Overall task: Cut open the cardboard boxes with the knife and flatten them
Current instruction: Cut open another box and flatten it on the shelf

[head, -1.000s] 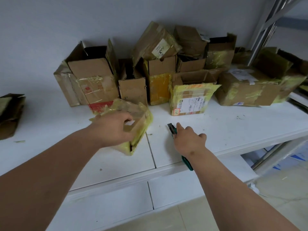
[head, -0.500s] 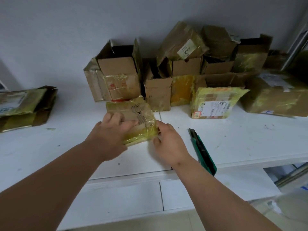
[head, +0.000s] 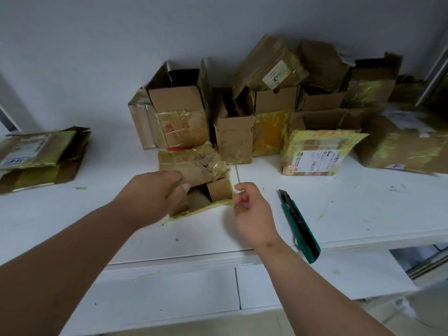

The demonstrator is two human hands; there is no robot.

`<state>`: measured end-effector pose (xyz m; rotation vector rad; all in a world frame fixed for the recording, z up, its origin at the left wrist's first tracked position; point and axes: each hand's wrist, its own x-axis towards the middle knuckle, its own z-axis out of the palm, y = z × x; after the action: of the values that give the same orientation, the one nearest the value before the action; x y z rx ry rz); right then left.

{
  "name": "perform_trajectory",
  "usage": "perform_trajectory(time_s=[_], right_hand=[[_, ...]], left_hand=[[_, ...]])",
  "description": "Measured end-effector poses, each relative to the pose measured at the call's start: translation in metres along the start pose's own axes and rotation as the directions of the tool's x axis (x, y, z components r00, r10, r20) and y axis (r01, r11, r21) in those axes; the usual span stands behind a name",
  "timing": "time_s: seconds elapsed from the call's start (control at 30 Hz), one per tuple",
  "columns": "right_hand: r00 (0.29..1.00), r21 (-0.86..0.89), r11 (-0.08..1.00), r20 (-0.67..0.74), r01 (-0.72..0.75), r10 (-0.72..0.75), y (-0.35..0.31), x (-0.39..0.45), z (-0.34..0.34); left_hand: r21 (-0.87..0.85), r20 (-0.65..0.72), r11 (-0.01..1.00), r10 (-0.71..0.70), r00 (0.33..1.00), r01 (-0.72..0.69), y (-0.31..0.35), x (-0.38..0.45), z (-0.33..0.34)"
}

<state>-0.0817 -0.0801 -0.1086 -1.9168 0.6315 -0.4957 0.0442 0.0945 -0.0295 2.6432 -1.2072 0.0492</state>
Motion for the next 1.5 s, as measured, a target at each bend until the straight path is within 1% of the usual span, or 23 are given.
perform_trajectory(time_s=[0.07, 0.1, 0.17, 0.23, 0.3, 0.37, 0.47, 0.57, 0.63, 0.67, 0.73, 0.77, 0.87, 0.93, 1.0, 1.1, 1.17, 1.27, 1.3, 1.4, 1.5], right_hand=[[0.999, 0.007, 0.999, -0.013, -0.035, 0.036, -0.003, 0.000, 0.001], [0.999, -0.032, 0.999, -0.022, -0.030, 0.029, -0.005, 0.001, 0.002], [0.999, -0.141, 0.990, -0.035, 0.002, -0.007, -0.013, 0.002, 0.005], [0.999, -0.213, 0.977, -0.026, 0.029, -0.035, -0.023, 0.006, 0.011], [0.999, -0.271, 0.962, -0.020, 0.024, -0.030, -0.031, 0.010, 0.020], [0.998, -0.342, 0.940, -0.054, 0.002, -0.022, -0.037, 0.015, 0.028], [0.993, -0.436, 0.899, -0.094, 0.023, -0.071, -0.041, 0.016, 0.030], [0.994, -0.399, 0.915, -0.057, 0.060, -0.090, -0.039, 0.010, 0.021], [0.995, -0.327, 0.944, -0.069, 0.052, -0.078, -0.034, 0.006, 0.013], [0.995, -0.259, 0.965, -0.081, 0.030, -0.053, -0.031, 0.005, 0.008], [0.997, -0.135, 0.991, -0.077, -0.010, -0.001, -0.025, 0.006, 0.002], [0.998, -0.113, 0.993, -0.062, -0.013, 0.006, -0.023, 0.007, 0.000], [1.000, -0.105, 0.994, -0.003, 0.002, -0.002, -0.022, 0.007, 0.000], [1.000, -0.107, 0.994, 0.020, 0.016, -0.014, -0.022, 0.006, 0.003], [0.999, -0.092, 0.995, 0.031, 0.027, -0.024, -0.021, 0.004, 0.005], [0.998, -0.079, 0.996, 0.051, 0.030, -0.026, -0.020, 0.004, 0.002], [0.999, -0.026, 1.000, 0.034, 0.000, 0.001, -0.018, 0.007, -0.003], [0.997, 0.140, 0.987, 0.013, -0.074, 0.073, -0.018, 0.011, -0.008], [0.997, 0.171, 0.982, 0.017, -0.081, 0.079, -0.017, 0.012, -0.008], [0.997, 0.181, 0.981, 0.045, -0.069, 0.062, -0.015, 0.016, -0.006], [0.994, 0.141, 0.990, 0.113, -0.018, 0.002, -0.016, 0.017, 0.000]], left_hand=[[-0.139, -0.012, 0.981, -0.141, 0.990, 0.138, -0.004, 0.003, -0.002], [-0.196, -0.017, 0.962, -0.194, 0.981, 0.187, -0.005, 0.004, -0.001], [-0.274, -0.030, 0.932, -0.257, 0.966, 0.239, -0.005, 0.004, 0.002], [-0.319, -0.049, 0.916, -0.273, 0.961, 0.244, -0.002, 0.002, 0.003], [-0.325, -0.065, 0.918, -0.263, 0.963, 0.228, 0.001, 0.001, 0.004], [-0.301, -0.083, 0.931, -0.239, 0.968, 0.204, 0.003, 0.000, 0.004], [-0.303, -0.118, 0.936, -0.222, 0.968, 0.178, 0.001, -0.003, 0.004], [-0.340, -0.191, 0.935, -0.175, 0.966, 0.102, -0.001, -0.005, 0.006], [-0.281, -0.219, 0.959, -0.107, 0.970, 0.042, -0.001, -0.006, 0.009], [-0.242, -0.226, 0.970, -0.088, 0.970, 0.032, -0.001, -0.006, 0.012], [-0.167, -0.239, 0.984, -0.103, 0.966, 0.063, 0.002, -0.006, 0.015], [-0.122, -0.246, 0.988, -0.119, 0.962, 0.091, 0.004, -0.006, 0.017], [0.024, -0.245, 0.983, -0.170, 0.955, 0.182, 0.010, -0.008, 0.025], [0.052, -0.264, 0.968, -0.223, 0.938, 0.245, 0.010, -0.007, 0.029], [0.056, -0.284, 0.961, -0.246, 0.927, 0.272, 0.009, -0.005, 0.032], [0.012, -0.253, 0.970, -0.231, 0.940, 0.241, 0.006, -0.004, 0.028], [-0.034, -0.188, 0.981, -0.193, 0.963, 0.190, 0.004, -0.006, 0.024], [-0.101, -0.119, 0.993, -0.066, 0.991, 0.054, -0.004, -0.009, 0.019], [-0.123, -0.100, 0.992, -0.034, 0.994, 0.021, -0.006, -0.010, 0.017], [-0.142, -0.092, 0.989, 0.017, 0.996, -0.030, -0.014, -0.016, 0.016], [-0.146, -0.142, 0.989, -0.038, 0.989, 0.017, -0.030, -0.020, 0.014]])
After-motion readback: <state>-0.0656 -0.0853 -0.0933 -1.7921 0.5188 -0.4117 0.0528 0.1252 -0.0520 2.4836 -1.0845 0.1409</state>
